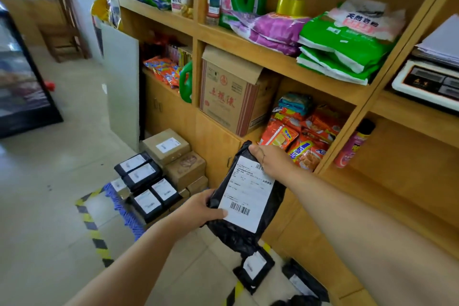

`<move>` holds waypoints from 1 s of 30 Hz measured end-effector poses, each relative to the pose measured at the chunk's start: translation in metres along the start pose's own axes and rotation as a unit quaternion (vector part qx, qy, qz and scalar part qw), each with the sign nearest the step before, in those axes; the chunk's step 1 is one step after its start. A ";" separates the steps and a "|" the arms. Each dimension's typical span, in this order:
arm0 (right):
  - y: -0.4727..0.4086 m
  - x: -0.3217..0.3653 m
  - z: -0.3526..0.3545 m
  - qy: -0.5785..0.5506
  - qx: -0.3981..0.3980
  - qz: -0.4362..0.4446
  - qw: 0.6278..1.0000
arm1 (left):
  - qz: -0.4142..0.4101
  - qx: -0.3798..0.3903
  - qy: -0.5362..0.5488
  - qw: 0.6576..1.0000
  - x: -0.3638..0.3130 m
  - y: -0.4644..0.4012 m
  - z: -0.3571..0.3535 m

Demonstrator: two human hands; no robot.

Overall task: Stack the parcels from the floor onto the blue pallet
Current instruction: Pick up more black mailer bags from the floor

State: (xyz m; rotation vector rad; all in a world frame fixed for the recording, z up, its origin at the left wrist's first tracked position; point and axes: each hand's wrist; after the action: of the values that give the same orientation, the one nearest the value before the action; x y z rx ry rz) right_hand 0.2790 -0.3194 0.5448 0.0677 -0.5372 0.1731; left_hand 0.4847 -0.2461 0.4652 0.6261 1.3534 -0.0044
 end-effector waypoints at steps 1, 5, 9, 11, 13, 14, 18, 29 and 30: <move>-0.004 0.014 -0.008 0.012 0.000 0.000 1.000 | 0.002 0.003 -0.002 1.000 0.003 0.006 0.015; -0.017 0.063 -0.039 0.039 -0.009 -0.005 0.999 | 0.030 0.018 -0.004 0.999 0.018 0.022 0.068; -0.024 0.091 -0.065 -0.015 -0.086 -0.015 0.996 | 0.051 0.021 0.001 0.999 0.034 0.026 0.112; -0.029 0.096 -0.078 -0.059 -0.108 -0.043 0.991 | 0.073 0.000 0.016 0.997 0.042 0.025 0.130; -0.036 0.099 -0.095 -0.093 -0.105 -0.094 0.986 | 0.088 -0.019 0.048 0.995 0.054 0.019 0.148; -0.040 0.101 -0.105 -0.108 -0.094 -0.119 0.982 | 0.092 -0.023 0.066 0.993 0.055 0.018 0.155; -0.055 0.112 -0.148 -0.209 -0.043 -0.167 0.963 | 0.104 -0.045 0.166 0.980 0.062 0.007 0.179; -0.175 0.147 -0.204 -0.365 0.041 -0.087 0.926 | 0.122 -0.111 0.200 0.966 0.048 -0.074 0.279; -0.193 0.147 -0.206 -0.363 0.055 -0.080 0.927 | 0.122 -0.117 0.202 0.965 0.044 -0.084 0.295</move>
State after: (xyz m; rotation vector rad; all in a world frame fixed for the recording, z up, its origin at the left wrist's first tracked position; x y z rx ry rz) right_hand 0.5422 -0.4647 0.4404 0.2907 -1.2584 0.0101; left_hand 0.7317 -0.4254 0.4138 0.6091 1.6289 0.4994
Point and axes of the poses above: each hand's wrist, its own y-axis away from the middle knuckle, its own z-axis out of the back of the hand, x = y × z, and after that the axes turned 4 degrees about z, right-handed
